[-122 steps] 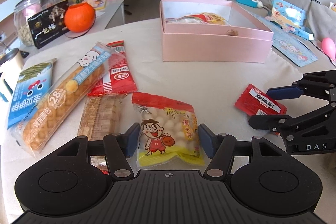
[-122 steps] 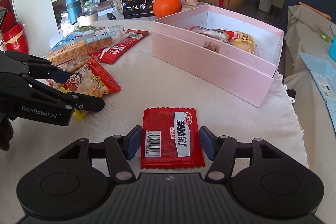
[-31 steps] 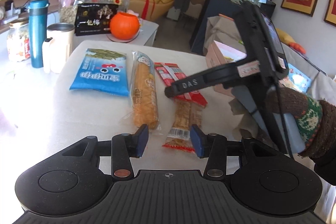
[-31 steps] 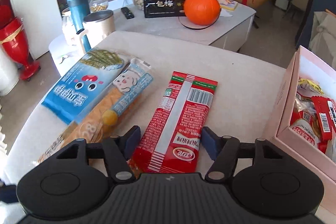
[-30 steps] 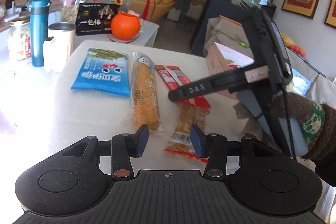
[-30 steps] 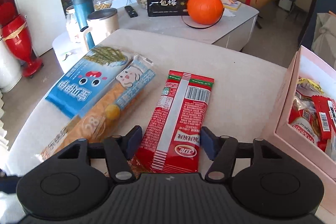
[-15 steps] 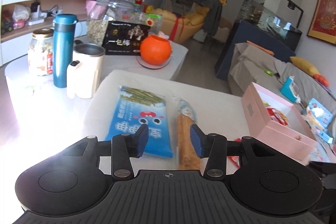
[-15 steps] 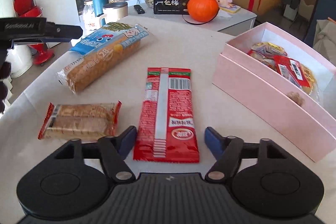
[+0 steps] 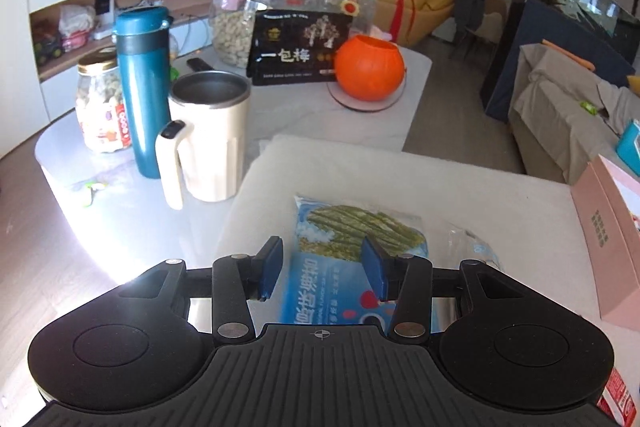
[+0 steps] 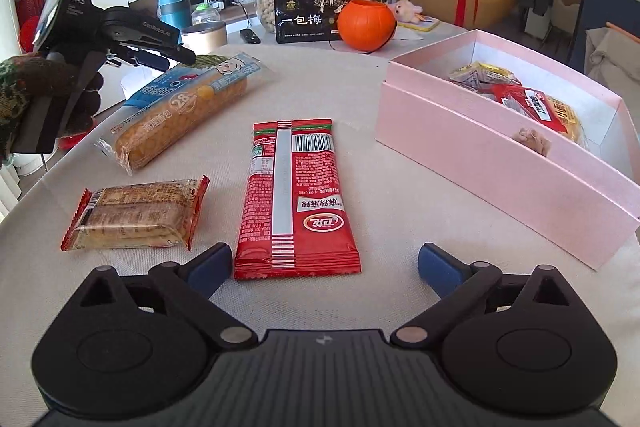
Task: Organize snacks
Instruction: 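Move left to the blue seaweed bag and close on it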
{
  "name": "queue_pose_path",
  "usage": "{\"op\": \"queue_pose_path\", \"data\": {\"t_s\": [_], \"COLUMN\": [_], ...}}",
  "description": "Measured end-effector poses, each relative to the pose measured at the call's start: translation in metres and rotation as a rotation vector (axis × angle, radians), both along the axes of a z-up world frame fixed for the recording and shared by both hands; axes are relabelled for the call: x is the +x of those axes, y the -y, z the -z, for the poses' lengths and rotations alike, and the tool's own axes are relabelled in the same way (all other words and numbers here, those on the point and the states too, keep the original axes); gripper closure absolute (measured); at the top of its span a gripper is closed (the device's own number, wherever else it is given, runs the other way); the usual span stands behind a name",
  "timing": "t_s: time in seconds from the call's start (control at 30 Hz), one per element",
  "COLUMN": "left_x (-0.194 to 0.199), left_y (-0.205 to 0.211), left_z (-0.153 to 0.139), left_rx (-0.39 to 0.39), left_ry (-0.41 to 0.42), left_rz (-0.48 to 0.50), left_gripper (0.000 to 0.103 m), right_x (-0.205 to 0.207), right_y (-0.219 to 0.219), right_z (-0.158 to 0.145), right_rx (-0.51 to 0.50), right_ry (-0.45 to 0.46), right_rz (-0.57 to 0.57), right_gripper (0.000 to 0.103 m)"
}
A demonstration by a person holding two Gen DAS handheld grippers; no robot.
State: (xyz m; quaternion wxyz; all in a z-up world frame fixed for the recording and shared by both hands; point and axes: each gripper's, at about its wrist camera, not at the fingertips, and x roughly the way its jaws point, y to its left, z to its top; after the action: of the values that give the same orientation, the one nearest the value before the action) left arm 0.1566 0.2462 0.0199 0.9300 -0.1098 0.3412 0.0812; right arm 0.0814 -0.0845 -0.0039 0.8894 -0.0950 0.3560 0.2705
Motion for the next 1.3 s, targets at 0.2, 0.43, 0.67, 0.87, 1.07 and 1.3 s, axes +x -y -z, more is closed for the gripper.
{"op": "queue_pose_path", "data": {"t_s": [0.2,0.43,0.67,0.87,1.07,1.3], "left_x": [-0.023,-0.053,-0.066,-0.047,-0.039,-0.037], "left_y": [0.045,0.079,0.112,0.144,0.159,0.144], "left_z": [0.002,-0.004,-0.027,-0.006,0.0,-0.004], "left_rx": [0.048,0.123,0.221,0.244,0.297,0.355], "left_ry": [0.015,-0.015,0.008,-0.043,-0.053,-0.054], "left_rz": [0.187,0.305,0.332,0.4,0.427,0.388], "left_gripper": [0.053,0.053,0.052,0.059,0.057,0.056], "right_x": [0.0,0.0,0.0,-0.001,0.0,0.0], "right_y": [-0.001,-0.002,-0.002,0.0,0.0,0.0], "right_z": [0.0,0.0,0.0,0.0,0.001,0.001], "right_rx": [0.002,-0.001,-0.002,-0.002,0.001,0.001], "right_ry": [-0.001,0.001,0.001,0.001,-0.001,0.0], "right_rz": [-0.001,0.0,0.001,0.012,0.012,0.013], "right_gripper": [0.003,0.003,0.003,0.003,0.003,0.003]}}
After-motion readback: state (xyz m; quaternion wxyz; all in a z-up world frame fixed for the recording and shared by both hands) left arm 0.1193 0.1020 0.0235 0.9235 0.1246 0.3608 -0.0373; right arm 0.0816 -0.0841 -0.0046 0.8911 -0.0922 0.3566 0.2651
